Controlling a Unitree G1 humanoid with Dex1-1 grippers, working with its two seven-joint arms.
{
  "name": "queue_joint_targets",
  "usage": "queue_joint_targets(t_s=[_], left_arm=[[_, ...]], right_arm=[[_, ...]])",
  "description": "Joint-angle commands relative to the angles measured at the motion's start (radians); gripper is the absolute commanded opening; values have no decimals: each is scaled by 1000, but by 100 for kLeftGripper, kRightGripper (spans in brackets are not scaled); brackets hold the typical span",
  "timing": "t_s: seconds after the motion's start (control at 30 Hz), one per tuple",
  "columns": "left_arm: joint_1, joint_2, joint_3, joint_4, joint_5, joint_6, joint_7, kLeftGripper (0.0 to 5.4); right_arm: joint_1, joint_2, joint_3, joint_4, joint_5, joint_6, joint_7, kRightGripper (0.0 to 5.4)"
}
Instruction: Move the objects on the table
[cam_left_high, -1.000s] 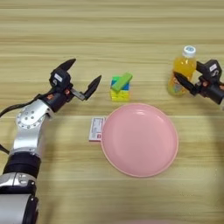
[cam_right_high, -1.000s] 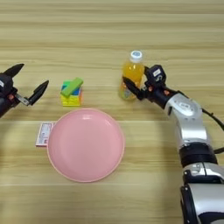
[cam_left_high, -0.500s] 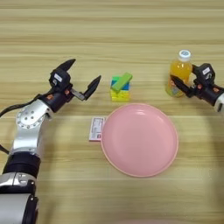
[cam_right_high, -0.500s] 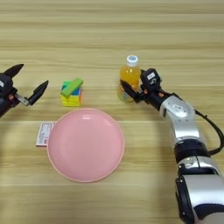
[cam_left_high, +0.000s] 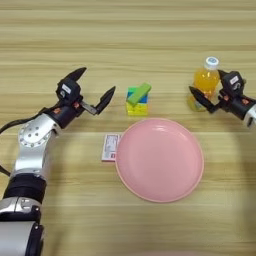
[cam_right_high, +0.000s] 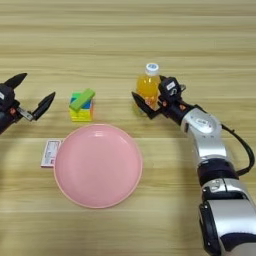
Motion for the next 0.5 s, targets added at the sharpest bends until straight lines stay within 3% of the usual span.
queue_joint_targets(t_s=[0.03,0.5], left_arm=[[-6,11,0,-3,9,-4,4,540],[-8,10,-4,-1,10,-6,2,540]], right_arm=[[-11,3,-3,-17,11,3,7,537],[-23,5,-24,-27,27,-1,-23,537]])
